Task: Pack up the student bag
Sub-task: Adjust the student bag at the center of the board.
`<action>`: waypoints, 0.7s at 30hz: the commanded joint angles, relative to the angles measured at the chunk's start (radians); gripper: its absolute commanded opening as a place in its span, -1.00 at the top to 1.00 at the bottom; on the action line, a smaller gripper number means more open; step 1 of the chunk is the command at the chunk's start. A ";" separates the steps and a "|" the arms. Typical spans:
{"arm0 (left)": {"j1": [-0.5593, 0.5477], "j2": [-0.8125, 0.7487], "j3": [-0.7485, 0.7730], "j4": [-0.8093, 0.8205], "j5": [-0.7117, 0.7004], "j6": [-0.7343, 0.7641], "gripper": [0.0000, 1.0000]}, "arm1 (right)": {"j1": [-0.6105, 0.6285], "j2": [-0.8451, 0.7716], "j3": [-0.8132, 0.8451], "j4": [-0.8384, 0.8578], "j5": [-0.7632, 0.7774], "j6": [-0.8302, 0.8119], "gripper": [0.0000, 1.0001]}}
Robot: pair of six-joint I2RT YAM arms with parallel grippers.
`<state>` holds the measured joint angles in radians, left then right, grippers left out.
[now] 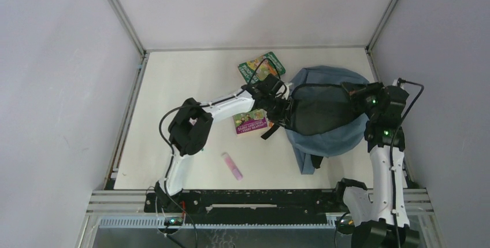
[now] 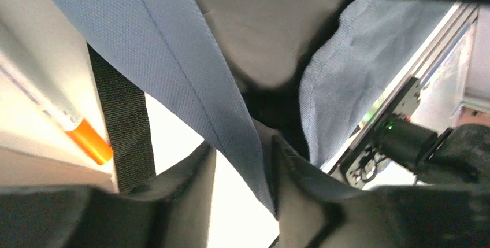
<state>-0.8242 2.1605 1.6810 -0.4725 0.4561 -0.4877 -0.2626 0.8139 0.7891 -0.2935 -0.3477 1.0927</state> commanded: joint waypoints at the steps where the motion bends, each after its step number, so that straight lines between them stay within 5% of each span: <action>1: -0.003 -0.150 0.003 -0.043 -0.058 0.086 -0.05 | 0.023 0.078 0.112 0.138 0.020 -0.076 1.00; 5: -0.001 -0.230 -0.030 -0.042 -0.113 0.130 -0.34 | 0.025 0.150 0.168 0.077 -0.022 -0.106 1.00; 13: -0.002 -0.395 -0.162 0.114 -0.192 0.140 -0.35 | 0.029 0.106 0.168 -0.025 0.039 -0.179 1.00; 21: -0.012 -0.363 -0.234 0.138 -0.194 0.098 -0.35 | 0.023 0.088 0.168 -0.088 0.045 -0.218 1.00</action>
<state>-0.8261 1.7969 1.5028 -0.3801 0.2569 -0.3618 -0.2356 0.9287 0.9066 -0.3862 -0.3157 0.9199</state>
